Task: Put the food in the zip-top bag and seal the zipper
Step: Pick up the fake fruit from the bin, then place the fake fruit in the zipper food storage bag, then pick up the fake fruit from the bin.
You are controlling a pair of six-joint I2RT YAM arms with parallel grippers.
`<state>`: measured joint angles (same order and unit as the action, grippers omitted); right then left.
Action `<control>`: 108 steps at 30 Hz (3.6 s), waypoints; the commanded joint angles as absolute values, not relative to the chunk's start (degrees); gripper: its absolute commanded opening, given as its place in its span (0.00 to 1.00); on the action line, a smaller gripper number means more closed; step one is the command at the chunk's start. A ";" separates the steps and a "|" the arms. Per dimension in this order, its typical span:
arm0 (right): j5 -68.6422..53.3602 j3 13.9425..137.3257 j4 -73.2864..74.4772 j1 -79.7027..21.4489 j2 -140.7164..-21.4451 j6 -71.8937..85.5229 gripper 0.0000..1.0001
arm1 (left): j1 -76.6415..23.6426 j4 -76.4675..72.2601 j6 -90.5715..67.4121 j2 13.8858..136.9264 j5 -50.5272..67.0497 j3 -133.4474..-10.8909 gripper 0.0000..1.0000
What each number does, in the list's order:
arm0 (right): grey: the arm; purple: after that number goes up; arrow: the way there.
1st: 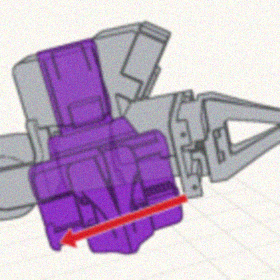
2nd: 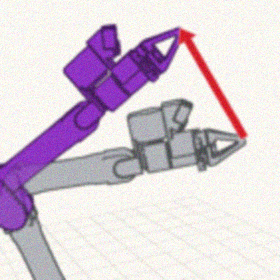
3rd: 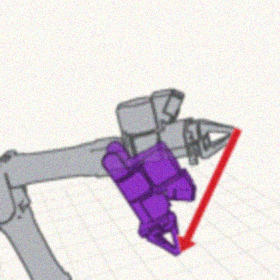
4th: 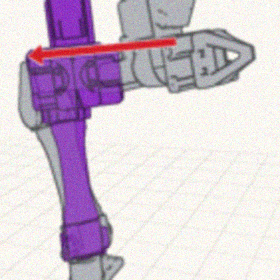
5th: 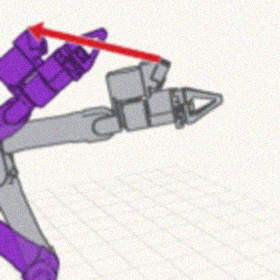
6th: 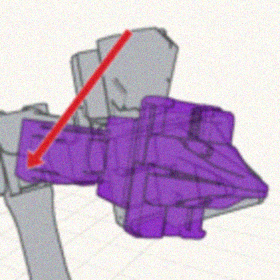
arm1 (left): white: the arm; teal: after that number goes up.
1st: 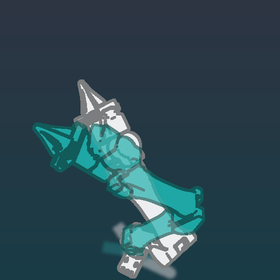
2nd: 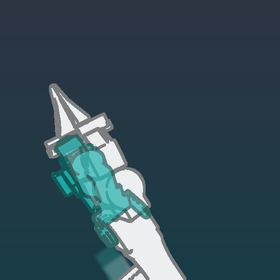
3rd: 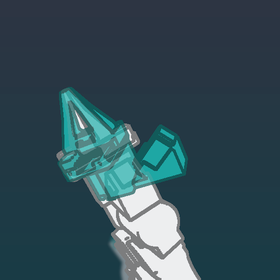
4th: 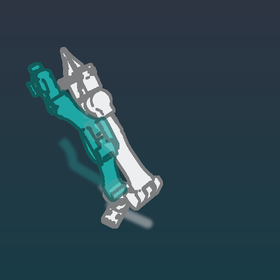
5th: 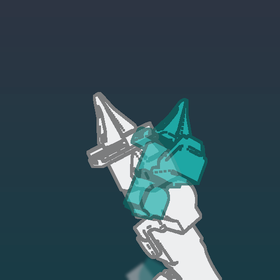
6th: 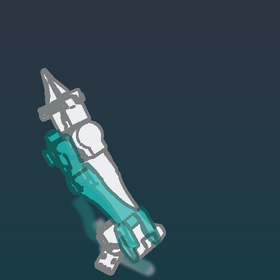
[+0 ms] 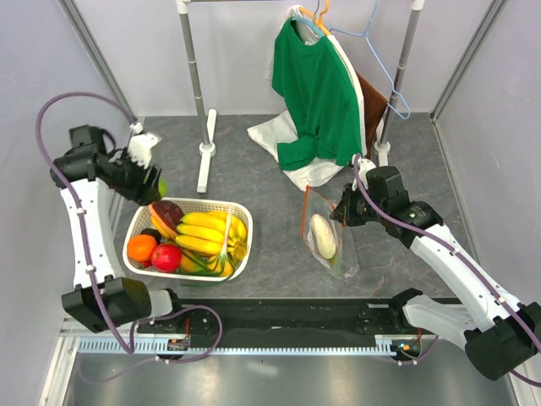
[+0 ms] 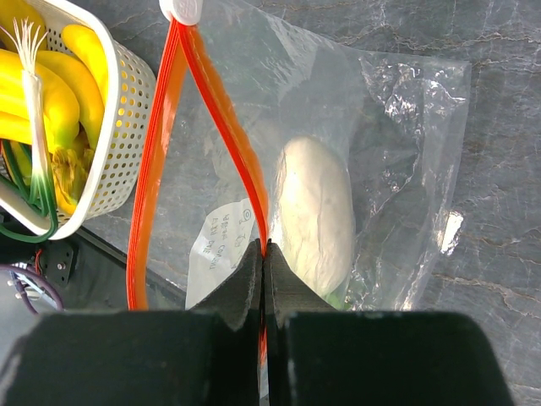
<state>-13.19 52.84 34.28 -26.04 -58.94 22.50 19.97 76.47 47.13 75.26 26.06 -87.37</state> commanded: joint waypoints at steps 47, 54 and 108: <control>-14.41 57.57 34.98 -25.93 -56.95 25.84 0.00 | -31.15 48.66 9.73 80.35 42.10 -86.13 1.00; -15.03 55.64 34.72 -25.93 -56.42 25.40 0.00 | -5.48 68.28 24.32 74.98 36.76 -85.08 0.95; -14.41 56.07 34.10 -26.01 -58.01 24.87 0.00 | 3.34 64.07 28.65 64.96 29.89 -65.65 0.20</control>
